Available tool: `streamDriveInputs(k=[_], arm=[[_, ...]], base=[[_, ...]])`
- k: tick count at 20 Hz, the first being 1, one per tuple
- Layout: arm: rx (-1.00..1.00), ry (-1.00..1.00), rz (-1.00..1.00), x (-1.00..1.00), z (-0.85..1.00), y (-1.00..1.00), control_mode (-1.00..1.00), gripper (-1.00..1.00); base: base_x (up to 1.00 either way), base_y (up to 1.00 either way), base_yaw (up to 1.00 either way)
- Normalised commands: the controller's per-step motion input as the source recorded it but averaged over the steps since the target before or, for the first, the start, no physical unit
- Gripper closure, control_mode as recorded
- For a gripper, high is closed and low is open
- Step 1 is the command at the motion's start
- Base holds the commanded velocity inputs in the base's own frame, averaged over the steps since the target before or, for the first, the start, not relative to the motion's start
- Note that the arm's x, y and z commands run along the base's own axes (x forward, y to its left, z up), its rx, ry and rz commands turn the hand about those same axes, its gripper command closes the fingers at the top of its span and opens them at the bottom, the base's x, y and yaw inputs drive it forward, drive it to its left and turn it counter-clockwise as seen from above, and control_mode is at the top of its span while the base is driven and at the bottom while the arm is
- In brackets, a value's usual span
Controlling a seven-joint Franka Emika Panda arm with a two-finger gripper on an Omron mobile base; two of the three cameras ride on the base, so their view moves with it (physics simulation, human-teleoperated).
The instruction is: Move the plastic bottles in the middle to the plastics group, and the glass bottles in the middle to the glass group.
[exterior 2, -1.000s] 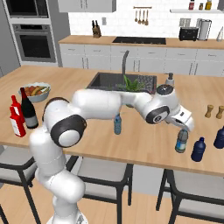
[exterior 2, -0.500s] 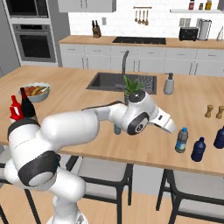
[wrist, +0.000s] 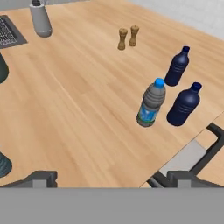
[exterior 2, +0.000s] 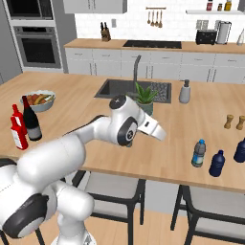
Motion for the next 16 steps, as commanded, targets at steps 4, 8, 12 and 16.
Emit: streamDriveInputs(k=[4,8,12,16], arm=[[0.08,0.00,0.07,0.00,0.22,0.65,-1.00,-1.00],[0.21,0.00,0.18,0.01,0.01,0.47,-1.00,-1.00],[0.27,0.00,0.21,0.27,0.00,0.25,-1.00,-1.00],[0.20,0.00,0.18,0.58,0.00,0.22,-1.00,-1.00]], base=[[0.00,0.00,0.00],[0.00,0.00,0.00],[0.00,0.00,0.00],[0.00,0.00,0.00]])
